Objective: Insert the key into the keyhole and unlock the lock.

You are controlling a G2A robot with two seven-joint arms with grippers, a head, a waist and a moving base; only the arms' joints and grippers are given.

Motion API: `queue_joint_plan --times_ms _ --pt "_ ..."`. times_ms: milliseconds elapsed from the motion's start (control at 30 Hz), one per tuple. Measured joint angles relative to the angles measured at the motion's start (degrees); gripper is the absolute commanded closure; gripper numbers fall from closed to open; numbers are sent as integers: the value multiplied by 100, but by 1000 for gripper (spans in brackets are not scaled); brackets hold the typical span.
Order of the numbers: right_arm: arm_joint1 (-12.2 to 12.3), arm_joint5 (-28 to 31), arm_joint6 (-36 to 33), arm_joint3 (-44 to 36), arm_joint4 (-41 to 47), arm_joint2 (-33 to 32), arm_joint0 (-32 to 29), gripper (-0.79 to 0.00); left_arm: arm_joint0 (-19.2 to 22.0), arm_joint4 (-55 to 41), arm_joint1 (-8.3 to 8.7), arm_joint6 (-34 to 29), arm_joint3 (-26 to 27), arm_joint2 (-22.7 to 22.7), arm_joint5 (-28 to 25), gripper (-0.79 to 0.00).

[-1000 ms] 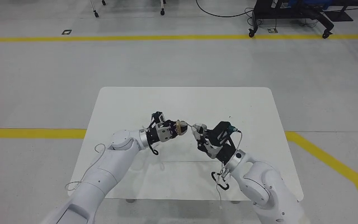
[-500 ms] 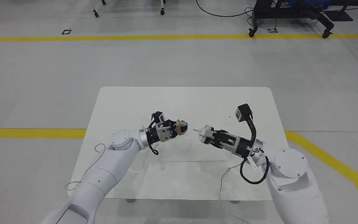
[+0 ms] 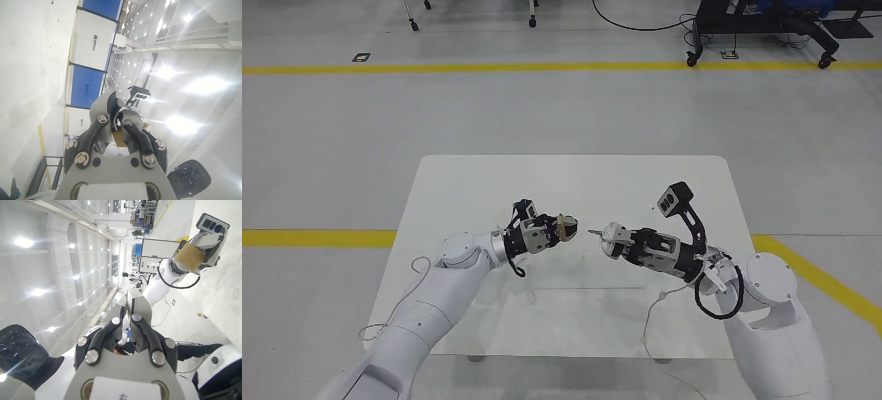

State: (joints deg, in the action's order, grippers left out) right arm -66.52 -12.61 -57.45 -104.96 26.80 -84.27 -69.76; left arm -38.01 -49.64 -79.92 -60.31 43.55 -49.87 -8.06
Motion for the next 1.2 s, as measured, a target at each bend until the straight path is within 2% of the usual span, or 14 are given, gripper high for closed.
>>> queue_joint_plan --times_ms 100,267,367,500,633,800,1200 --pt "-42 -494 517 49 430 57 -30 0 -133 263 22 401 337 -56 -259 0" --pt "-93 -2583 1780 104 2137 -140 112 0 -208 841 -22 1275 748 -8 -748 0" --pt "-118 -3581 2465 147 3006 -317 142 0 -204 888 -90 1612 809 31 -911 0" --pt "-153 -4387 3247 242 4048 -500 24 0 -131 868 -180 1780 681 75 -1049 0" --pt "-209 -4535 4194 271 5133 -642 -95 0 -73 881 -272 1882 517 137 -1144 0" --pt "-249 -4449 4761 152 6173 -633 -133 0 -52 713 -321 1704 410 171 -833 0" --pt "-259 -4416 4879 244 6284 -560 -167 0 -52 727 -319 1719 414 169 -869 0"
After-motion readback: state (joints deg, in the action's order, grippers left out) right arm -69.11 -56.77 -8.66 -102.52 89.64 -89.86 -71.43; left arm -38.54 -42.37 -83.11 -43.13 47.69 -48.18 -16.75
